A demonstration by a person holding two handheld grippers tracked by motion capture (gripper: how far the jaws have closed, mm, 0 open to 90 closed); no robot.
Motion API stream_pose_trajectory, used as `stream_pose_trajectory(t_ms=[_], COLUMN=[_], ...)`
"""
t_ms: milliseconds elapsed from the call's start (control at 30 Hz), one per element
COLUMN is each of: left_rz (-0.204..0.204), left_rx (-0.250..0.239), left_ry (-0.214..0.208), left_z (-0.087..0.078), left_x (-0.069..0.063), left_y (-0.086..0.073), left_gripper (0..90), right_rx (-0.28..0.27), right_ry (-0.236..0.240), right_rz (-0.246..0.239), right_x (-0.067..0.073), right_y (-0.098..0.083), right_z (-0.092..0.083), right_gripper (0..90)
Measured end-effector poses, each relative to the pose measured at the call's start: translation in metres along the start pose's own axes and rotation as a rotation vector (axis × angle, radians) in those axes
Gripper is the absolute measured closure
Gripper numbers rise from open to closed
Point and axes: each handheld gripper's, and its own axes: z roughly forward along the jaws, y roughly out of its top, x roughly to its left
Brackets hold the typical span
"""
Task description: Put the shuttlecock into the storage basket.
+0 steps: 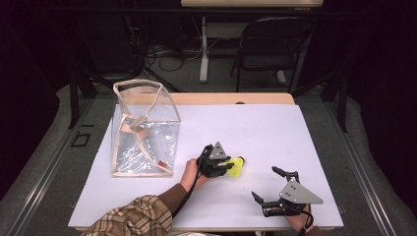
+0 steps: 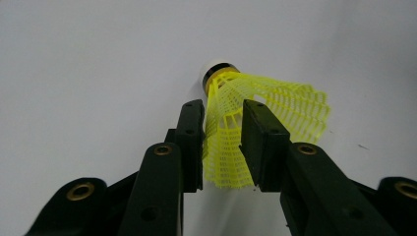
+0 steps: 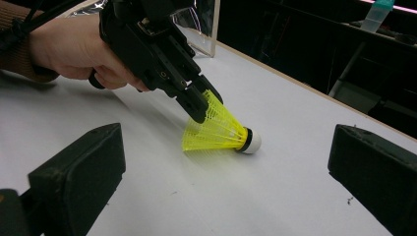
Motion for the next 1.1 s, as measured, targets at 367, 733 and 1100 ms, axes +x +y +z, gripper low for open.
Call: stream_pose_trajectory(t_ms=[367, 733, 1100], left_rz=[-0.015, -0.008, 0.003], left_rx=[-0.010, -0.010, -0.027], left_ry=[0.020, 0.002, 0.003], left_z=[0.0008, 0.0016, -0.0037], left_x=[-0.0009, -0.0001, 0.0002], left_y=[-0.0009, -0.0011, 0.0018], left_gripper=[80.9, 88.4, 89.0], right_rx=[0.003, 0.002, 0.004], right_ry=[0.001, 0.000, -0.001], right_rz=[-0.004, -0.003, -0.002], right_x=[0.0000, 0.0000, -0.0001], right_y=[-0.0001, 0.0000, -0.0001], right_z=[0.0002, 0.0001, 0.0002], right_gripper=[0.4, 0.5, 0.5])
